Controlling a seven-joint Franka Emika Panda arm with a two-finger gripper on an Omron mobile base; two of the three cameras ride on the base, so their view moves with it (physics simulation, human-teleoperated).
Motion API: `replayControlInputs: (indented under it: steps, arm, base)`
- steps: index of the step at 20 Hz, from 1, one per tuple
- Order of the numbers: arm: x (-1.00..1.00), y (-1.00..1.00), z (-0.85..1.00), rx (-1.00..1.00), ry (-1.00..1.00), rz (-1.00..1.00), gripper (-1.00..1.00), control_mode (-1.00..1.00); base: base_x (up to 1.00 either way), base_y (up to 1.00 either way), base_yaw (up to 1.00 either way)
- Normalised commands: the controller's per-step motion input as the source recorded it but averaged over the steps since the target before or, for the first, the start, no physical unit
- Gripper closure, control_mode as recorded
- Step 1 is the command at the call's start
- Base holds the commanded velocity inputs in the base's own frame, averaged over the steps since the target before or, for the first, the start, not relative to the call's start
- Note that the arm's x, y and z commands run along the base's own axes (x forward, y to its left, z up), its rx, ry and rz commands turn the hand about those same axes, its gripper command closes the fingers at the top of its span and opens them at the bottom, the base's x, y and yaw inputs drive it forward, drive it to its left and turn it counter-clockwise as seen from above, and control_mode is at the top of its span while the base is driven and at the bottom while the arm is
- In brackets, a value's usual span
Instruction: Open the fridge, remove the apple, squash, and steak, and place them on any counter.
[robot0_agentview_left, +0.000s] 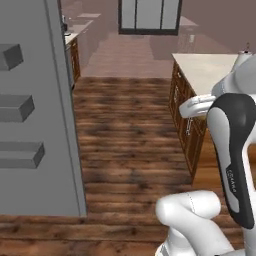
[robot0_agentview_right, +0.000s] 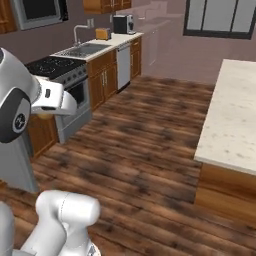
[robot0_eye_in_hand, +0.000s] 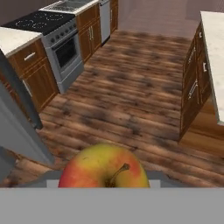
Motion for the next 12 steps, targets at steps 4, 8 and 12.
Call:
replayControlInputs:
  steps: [4, 8, 12]
  arm:
    - [0.0, 0.0, 0.0, 0.0, 0.0, 0.0, 1.0, 1.0]
    - [0.0, 0.0, 0.0, 0.0, 0.0, 0.0, 1.0, 1.0]
    - [0.0, 0.0, 0.0, 0.0, 0.0, 0.0, 1.0, 1.0]
  base:
    - [0.29, -0.64, -0.07]
    - [0.55, -1.0, -0.12]
    - [0.72, -1.0, -0.16]
